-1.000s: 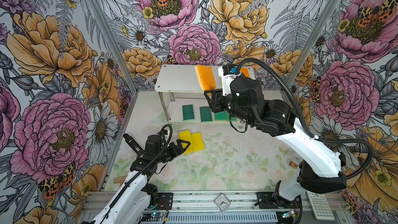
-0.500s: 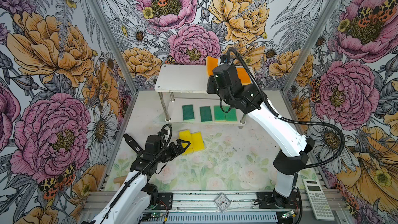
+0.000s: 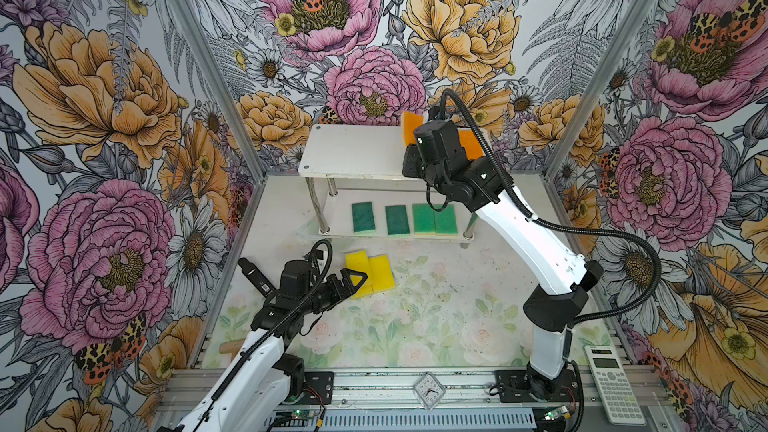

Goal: Place and organize the cleaning sponges onto the shelf

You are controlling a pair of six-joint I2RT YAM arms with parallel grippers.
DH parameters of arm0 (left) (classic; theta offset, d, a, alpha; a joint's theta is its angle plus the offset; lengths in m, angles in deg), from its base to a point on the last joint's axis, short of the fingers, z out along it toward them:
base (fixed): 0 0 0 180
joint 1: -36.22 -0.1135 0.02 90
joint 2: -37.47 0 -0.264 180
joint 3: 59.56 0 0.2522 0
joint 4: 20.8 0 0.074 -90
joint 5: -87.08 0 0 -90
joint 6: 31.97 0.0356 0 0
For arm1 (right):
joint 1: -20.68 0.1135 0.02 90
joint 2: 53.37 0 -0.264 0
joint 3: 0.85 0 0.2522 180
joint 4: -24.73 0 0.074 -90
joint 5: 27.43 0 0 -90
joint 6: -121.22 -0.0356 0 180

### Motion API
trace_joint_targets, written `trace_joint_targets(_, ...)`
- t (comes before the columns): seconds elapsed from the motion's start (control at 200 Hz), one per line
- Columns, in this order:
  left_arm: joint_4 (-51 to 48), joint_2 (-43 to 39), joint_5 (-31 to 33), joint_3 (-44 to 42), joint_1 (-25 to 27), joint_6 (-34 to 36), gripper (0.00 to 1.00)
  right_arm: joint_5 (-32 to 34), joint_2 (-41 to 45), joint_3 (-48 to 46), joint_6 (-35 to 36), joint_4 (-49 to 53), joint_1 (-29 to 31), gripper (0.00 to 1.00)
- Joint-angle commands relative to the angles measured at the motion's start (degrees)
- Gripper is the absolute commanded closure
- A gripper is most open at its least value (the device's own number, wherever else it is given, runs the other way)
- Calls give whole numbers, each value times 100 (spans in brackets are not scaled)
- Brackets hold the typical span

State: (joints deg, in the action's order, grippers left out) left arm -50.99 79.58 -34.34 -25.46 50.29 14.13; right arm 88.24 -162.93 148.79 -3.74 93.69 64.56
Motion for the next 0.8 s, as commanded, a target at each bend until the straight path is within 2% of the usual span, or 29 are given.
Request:
trace_joint_targets(0.0, 184, -11, -110, 60, -54, 105, 1, -120, -141, 5, -37, 26, -88, 59)
trace_joint_targets(0.796, 175, -18, -119, 58, -52, 110, 1, -203, -369, 71, 42, 26, -228, 56)
